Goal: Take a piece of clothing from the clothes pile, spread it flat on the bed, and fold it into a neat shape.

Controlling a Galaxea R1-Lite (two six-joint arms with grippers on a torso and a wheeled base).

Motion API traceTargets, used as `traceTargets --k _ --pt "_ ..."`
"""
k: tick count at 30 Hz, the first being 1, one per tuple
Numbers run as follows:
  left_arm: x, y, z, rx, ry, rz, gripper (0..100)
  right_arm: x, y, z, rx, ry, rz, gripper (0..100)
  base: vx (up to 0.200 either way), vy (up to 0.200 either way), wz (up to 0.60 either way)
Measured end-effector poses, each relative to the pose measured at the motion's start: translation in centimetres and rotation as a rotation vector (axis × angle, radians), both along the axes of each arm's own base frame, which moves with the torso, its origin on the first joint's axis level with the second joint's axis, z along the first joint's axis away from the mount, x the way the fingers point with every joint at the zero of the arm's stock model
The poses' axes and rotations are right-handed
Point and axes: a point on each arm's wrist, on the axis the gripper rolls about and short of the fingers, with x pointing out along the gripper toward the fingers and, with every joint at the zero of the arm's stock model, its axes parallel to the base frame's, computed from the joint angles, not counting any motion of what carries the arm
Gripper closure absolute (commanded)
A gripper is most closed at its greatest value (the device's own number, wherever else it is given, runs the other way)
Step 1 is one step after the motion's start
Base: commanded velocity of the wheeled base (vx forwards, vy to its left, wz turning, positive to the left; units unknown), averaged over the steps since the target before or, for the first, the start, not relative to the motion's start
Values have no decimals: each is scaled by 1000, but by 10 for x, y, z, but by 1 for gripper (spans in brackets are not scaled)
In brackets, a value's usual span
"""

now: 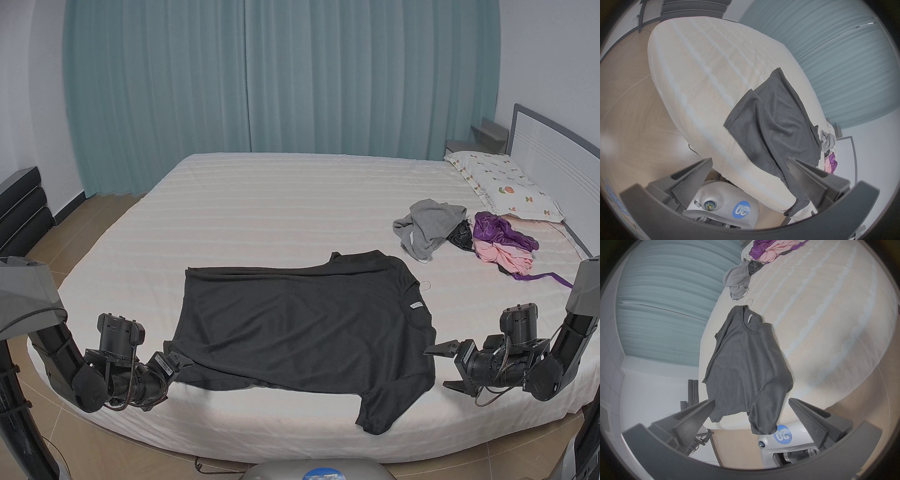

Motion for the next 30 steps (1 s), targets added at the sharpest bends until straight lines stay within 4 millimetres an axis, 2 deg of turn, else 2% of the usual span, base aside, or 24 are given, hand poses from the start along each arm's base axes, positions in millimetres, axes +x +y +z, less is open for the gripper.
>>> traceTargets --k 7,16,30 --pt "1 0 1 -18 -3 22 0 0 1 0 -1 -1 2 0 0 0 0" --pt "0 -1 2 -19 -5 20 0 0 2 0 -5 -3 9 0 0 -200 0" --pt "8 7 10 26 -93 83 0 1 9 2 -5 -64 31 0 0 0 0"
